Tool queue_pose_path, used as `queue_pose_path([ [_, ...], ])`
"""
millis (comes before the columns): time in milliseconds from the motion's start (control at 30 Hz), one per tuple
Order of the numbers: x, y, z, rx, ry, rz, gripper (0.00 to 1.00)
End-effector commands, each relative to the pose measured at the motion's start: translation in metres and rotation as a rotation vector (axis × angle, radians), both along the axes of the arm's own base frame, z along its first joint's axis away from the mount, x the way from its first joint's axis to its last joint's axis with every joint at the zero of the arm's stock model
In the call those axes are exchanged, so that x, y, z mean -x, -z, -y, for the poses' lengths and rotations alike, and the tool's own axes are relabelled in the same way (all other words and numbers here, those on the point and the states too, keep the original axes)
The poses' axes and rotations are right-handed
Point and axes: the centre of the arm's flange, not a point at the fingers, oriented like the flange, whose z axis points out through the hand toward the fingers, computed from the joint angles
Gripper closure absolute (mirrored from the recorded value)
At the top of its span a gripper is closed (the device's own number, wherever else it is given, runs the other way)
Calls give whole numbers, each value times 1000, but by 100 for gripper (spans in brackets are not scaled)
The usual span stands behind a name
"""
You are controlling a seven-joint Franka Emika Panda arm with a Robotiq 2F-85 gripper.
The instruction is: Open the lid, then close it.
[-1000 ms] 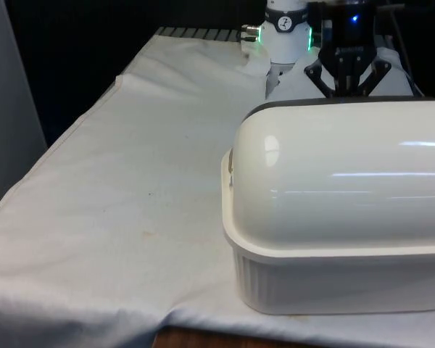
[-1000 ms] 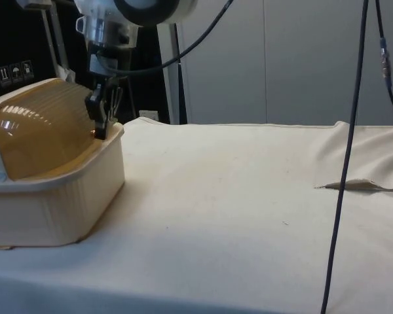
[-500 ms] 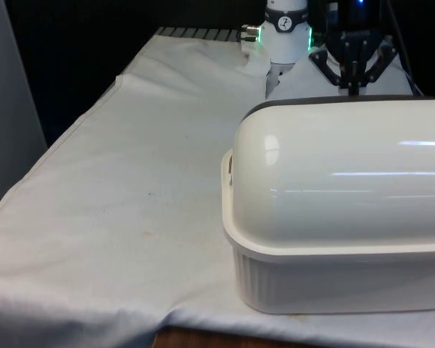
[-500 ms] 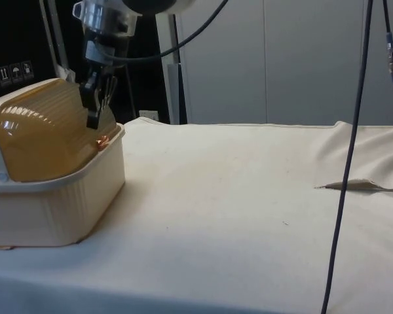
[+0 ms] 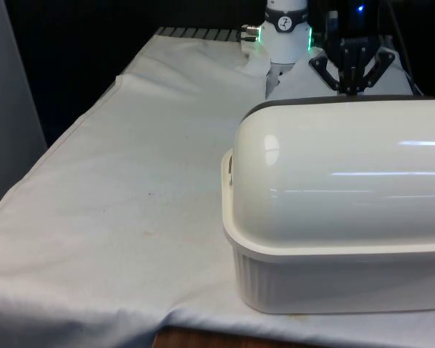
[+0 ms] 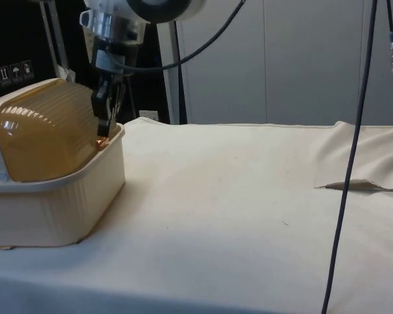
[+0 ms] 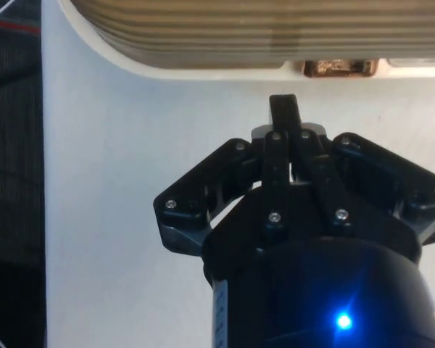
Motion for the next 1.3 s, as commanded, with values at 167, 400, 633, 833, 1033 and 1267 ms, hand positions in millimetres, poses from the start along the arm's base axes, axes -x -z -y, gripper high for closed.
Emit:
queue_pose_path([
  [167, 6, 13, -2, -1, -11, 2, 100],
  [400, 7, 24, 0, 7, -13, 3, 100],
  [633, 5, 26, 6, 12, -10, 3, 100],
  [833, 3, 28, 9, 15, -7, -2, 100],
  [1033, 1, 31, 13, 18, -3, -5, 100],
  [1267, -2, 30, 16, 20, -1, 0, 100],
])
